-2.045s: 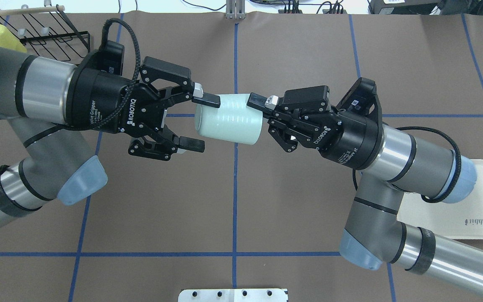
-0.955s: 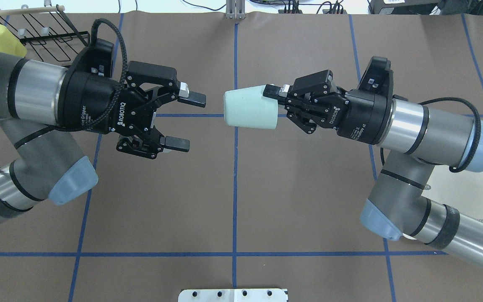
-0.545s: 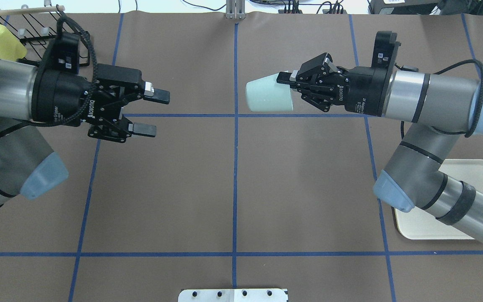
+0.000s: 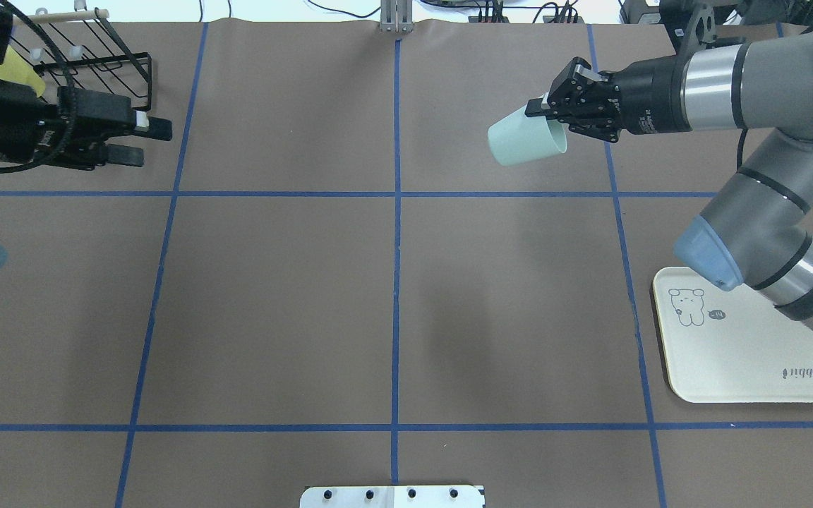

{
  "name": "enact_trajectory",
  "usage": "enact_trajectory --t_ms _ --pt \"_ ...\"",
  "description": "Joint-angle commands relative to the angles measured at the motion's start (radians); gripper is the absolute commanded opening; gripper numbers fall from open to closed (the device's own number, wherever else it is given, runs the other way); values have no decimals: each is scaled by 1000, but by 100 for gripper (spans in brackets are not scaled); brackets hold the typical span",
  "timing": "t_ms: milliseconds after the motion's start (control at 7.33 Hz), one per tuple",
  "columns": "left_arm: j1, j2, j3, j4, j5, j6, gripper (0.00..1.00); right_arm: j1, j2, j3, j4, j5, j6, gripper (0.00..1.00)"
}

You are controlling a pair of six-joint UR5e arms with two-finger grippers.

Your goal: Left arm grabs green cup and hands to right arm on tray

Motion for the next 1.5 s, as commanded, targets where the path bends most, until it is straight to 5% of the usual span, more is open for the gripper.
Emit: enact_trajectory --t_ms 0,545,955,1227,1364 --pt "-116 132 -1 114 1 384 100 88 -1 10 -195 83 -147 0" --pt "-314 280 3 492 17 1107 100 204 -16 18 -539 116 -561 0" --pt "-397 331 7 822 17 1401 100 254 -80 45 -771 108 -891 0" --pt "-449 316 10 1172 17 1562 100 256 -164 74 -832 110 -1019 0" --pt "-465 315 5 1248 8 1592 100 256 -194 88 -834 116 -1021 0"
